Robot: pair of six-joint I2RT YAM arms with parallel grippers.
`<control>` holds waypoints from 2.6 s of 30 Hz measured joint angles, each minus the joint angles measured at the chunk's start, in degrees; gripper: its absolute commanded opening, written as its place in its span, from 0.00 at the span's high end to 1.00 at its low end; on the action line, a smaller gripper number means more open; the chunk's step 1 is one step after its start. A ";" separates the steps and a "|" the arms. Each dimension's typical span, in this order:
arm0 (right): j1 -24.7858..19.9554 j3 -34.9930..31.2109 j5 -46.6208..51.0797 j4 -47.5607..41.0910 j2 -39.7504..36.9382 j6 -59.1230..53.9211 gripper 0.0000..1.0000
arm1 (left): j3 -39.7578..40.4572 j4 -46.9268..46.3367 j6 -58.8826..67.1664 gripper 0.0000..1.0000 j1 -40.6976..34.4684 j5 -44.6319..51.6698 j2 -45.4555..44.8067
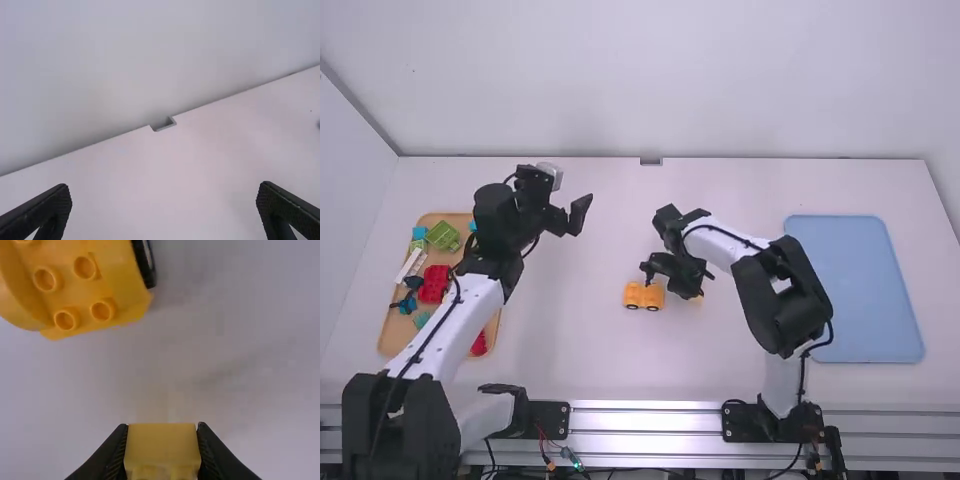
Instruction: Assemble lego blocks to make yellow taxi
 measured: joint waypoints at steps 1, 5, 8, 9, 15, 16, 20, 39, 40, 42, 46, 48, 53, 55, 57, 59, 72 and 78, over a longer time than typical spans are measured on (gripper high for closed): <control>0.26 0.00 -0.02 -0.24 0.57 -0.42 0.91 | -0.52 0.68 -0.02 0.01 0.15 0.00 -0.24; 1.29 0.00 -0.04 -0.55 1.99 -1.38 0.91 | -2.58 3.52 -0.02 0.01 0.92 0.00 -0.61; 1.64 0.00 -0.17 -0.59 2.08 -2.16 0.89 | -3.28 4.17 -0.02 0.01 0.98 0.02 -0.61; 1.66 0.00 -0.33 -0.68 2.08 -2.40 0.87 | -3.32 4.17 -0.02 0.00 0.98 0.00 -0.61; 1.64 0.00 -0.57 -0.70 2.08 -2.82 0.72 | -3.32 4.35 -0.04 0.01 0.98 0.00 -0.61; 1.64 0.00 -0.70 -0.37 2.08 -2.89 0.65 | -3.32 4.33 -0.02 0.01 0.98 0.02 -0.61; 1.64 0.00 -1.57 -0.79 2.08 -3.19 0.35 | -3.32 3.98 0.00 0.01 0.98 0.00 -0.61; -2.45 6.38 -7.82 -4.85 -6.82 -2.05 0.01 | -5.46 2.43 2.27 0.01 0.98 1.27 -0.68; -3.69 6.01 -10.25 -4.59 -9.51 -2.99 0.01 | -6.21 2.32 3.91 0.01 0.98 2.47 -0.68; -5.57 4.33 -14.03 -2.86 -13.99 -4.83 0.01 | -7.13 2.05 6.56 0.01 0.96 4.74 -0.66; -10.93 -5.79 -24.65 7.76 -26.69 -10.54 0.01 | -7.43 0.76 14.14 0.01 0.98 12.52 -0.44; -13.55 -13.97 -29.29 15.30 -31.87 -12.52 0.01 | -7.43 -0.57 19.91 0.01 0.98 19.06 0.92; -17.46 -29.33 -34.29 28.39 -36.81 -14.38 0.01 | -7.41 -3.52 33.97 0.01 0.98 33.70 7.96; -18.27 -32.89 -35.52 30.47 -38.10 -14.71 0.01 | -7.41 -3.80 37.86 0.01 0.98 37.33 10.73; -18.60 -37.73 -37.33 34.05 -40.52 -15.15 0.01 | -7.43 -3.72 43.98 0.01 0.98 42.69 15.43; -18.60 -41.13 -38.53 39.52 -41.68 -15.30 0.01 | -7.43 -3.17 49.29 0.01 0.98 47.06 20.26; -28.35 -45.88 -51.47 55.43 -20.00 -21.27 0.07 | -7.41 2.40 54.38 0.01 0.96 54.75 31.71; -29.94 -45.86 -55.56 62.60 -11.41 -25.09 0.11 | -7.41 3.19 53.70 0.01 0.96 56.39 31.71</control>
